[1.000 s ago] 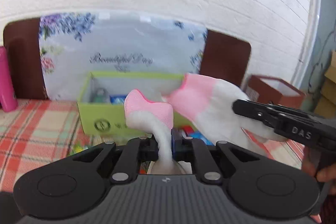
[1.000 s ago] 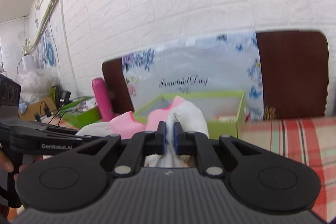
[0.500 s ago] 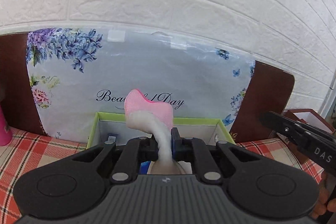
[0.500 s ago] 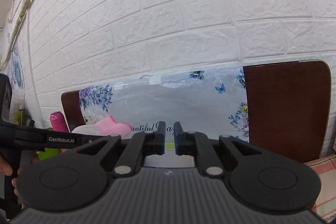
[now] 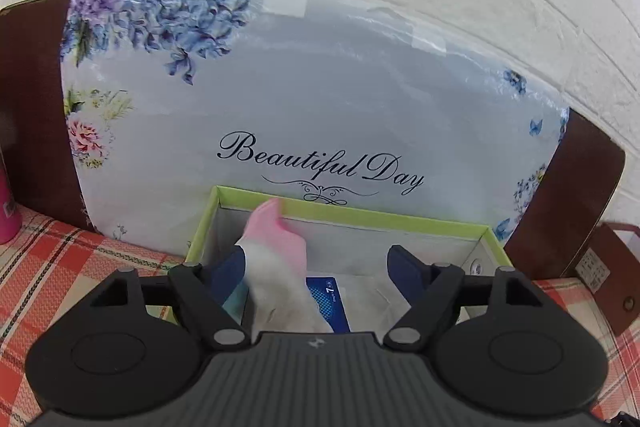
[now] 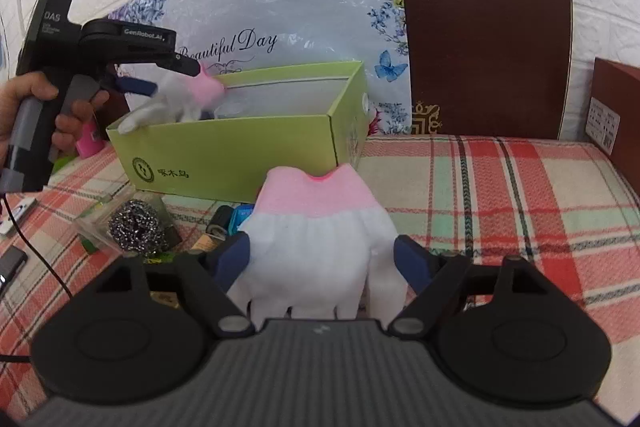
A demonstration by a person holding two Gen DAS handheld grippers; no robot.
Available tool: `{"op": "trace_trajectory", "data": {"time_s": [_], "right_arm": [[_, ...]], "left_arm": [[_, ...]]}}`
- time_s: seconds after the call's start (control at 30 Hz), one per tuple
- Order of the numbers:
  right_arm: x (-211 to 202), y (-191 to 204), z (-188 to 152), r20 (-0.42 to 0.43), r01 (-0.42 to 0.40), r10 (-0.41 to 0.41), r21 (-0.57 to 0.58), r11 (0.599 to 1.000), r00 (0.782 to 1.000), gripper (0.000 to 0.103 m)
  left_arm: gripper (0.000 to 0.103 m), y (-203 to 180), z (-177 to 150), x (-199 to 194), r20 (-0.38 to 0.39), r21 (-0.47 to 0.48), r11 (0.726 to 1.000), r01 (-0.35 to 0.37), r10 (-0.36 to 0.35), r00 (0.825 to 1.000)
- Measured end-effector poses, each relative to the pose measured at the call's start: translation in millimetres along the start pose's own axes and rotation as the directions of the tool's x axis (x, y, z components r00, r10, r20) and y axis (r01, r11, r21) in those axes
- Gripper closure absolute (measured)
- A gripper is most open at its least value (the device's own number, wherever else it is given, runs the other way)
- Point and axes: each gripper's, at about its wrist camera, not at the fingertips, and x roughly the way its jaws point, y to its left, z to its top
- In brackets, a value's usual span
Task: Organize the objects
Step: 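Lift the gloves and drop them into the green box with both tools, then grasp the tall tan box with the left tool while the right tool grasps the gold box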
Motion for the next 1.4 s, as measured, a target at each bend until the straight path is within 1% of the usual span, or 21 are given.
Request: {"op": "trace_trajectory", "data": {"time_s": [0.03, 0.1, 0.13, 0.17, 0.2, 0.23, 0.27, 0.43, 0.6, 0.7, 0.83, 0.9, 0.93, 0.97, 1.03, 1.1, 1.13, 1.17, 1.27, 1.33, 1.4], "right_arm": [[-0.4, 0.1, -1.7, 0.003, -0.003, 0.003, 0.006, 1.0, 1.0, 0.027], [-1.6, 2.2, -0.4, 0.004, -0.035, 0.035, -0.007, 0.999, 0.999, 0.044], [-1.0, 3.5, 1.3, -0.006, -0.065, 0.065, -0.013, 0.998, 0.998, 0.059], [-1.5, 5.1, 1.8, -0.012, -0.086, 0.086, -0.02, 0.996, 0.996, 0.069], [-0.7, 8.3, 5.7, -0.011, -0.082, 0.081, -0.039, 0.996, 0.997, 0.073], [-2.1, 11.3, 5.9, -0.006, -0.069, 0.069, -0.065, 0.995, 0.998, 0.086], [-4.9, 13.9, 7.6, 0.0, -0.061, 0.061, -0.085, 0.995, 0.998, 0.092], [-23.2, 16.6, 24.4, 0.07, -0.093, 0.097, -0.063, 0.994, 0.993, 0.092], [-30.2, 21.7, 63.7, 0.18, -0.106, 0.118, -0.077, 0.991, 0.976, 0.092], [-18.0, 27.1, 90.7, 0.256, -0.079, 0.105, -0.11, 0.991, 0.961, 0.092], [16.6, 31.1, 122.2, 0.325, -0.057, 0.096, -0.128, 0.99, 0.941, 0.092], [38.9, 34.0, 130.2, 0.324, -0.042, 0.085, -0.138, 0.99, 0.942, 0.089], [52.4, 34.3, 131.2, 0.296, -0.038, 0.078, -0.139, 0.99, 0.952, 0.083], [67.3, 34.0, 129.2, 0.242, -0.036, 0.068, -0.134, 0.99, 0.968, 0.06], [84.4, 32.4, 118.5, 0.15, -0.009, 0.026, -0.117, 0.993, 0.988, 0.031], [80.7, 30.9, 99.4, 0.16, -0.001, 0.023, -0.132, 0.991, 0.987, 0.03], [74.5, 31.0, 92.5, 0.17, 0.0, 0.024, -0.143, 0.99, 0.985, 0.025], [67.3, 31.1, 87.7, 0.183, 0.007, 0.02, -0.147, 0.989, 0.983, 0.016], [37.7, 32.4, 79.9, 0.234, 0.023, 0.011, -0.142, 0.99, 0.972, 0.005], [15.2, 33.7, 78.6, 0.268, 0.019, 0.019, -0.14, 0.99, 0.963, 0.0], [-11.5, 35.7, 78.7, 0.308, 0.02, 0.023, -0.136, 0.991, 0.951, 0.0]], "left_arm": [[0.022, 0.6, -0.6, -5.7, 0.001, 0.004, 1.0, 0.013, -0.013, 1.0], [0.021, 2.3, -1.0, -17.9, 0.01, 0.01, 1.0, 0.002, -0.002, 1.0], [0.021, 3.2, -1.2, -23.4, 0.018, 0.01, 1.0, -0.01, 0.01, 1.0], [0.021, 3.9, -1.6, -28.4, 0.028, 0.01, 1.0, -0.018, 0.017, 0.999], [0.021, 5.2, -2.0, -33.2, 0.034, 0.004, 1.0, -0.023, 0.023, 0.999], [0.021, 6.8, -2.1, -37.6, 0.036, -0.006, 1.0, -0.028, 0.028, 0.999], [0.021, 8.3, -2.5, -41.7, 0.036, -0.016, 0.999, -0.03, 0.03, 0.999], [0.021, 6.2, -6.6, -56.7, 0.044, -0.02, 1.0, -0.016, 0.017, 0.999], [0.021, -1.1, -14.7, -70.4, 0.052, 0.01, 1.0, -0.016, 0.016, 0.999], [0.021, -2.9, -21.0, -77.6, 0.044, 0.02, 1.0, -0.023, 0.022, 0.999], [0.021, 0.0, -26.7, -85.6, 0.04, 0.031, 0.999, -0.026, 0.024, 0.999], [0.021, 1.7, -28.5, -88.1, 0.039, 0.036, 0.999, -0.034, 0.033, 0.999], [0.021, 2.7, -29.4, -88.9, 0.038, 0.04, 0.998, -0.041, 0.039, 0.999], [0.021, 3.9, -31.1, -90.3, 0.037, 0.045, 0.998, -0.048, 0.046, 0.998], [0.02, 6.5, -36.7, -92.9, 0.036, 0.054, 0.997, -0.058, 0.056, 0.998], [0.02, 8.6, -44.6, -93.1, 0.022, 0.051, 0.997, -0.065, 0.064, 0.998], [0.02, 8.7, -48.8, -92.4, 0.007, 0.047, 0.997, -0.066, 0.066, 0.998], [0.02, 8.2, -52.6, -91.8, -0.01, 0.045, 0.997, -0.065, 0.065, 0.998], [0.02, 3.4, -62.8, -96.0, -0.035, 0.041, 0.998, -0.057, 0.059, 0.998], [0.02, -0.7, -68.7, -104.1, -0.035, 0.042, 0.998, -0.044, 0.046, 0.998], [0.02, -4.1, -75.2, -114.4, -0.033, 0.041, 0.999, -0.029, 0.031, 0.999]]}}
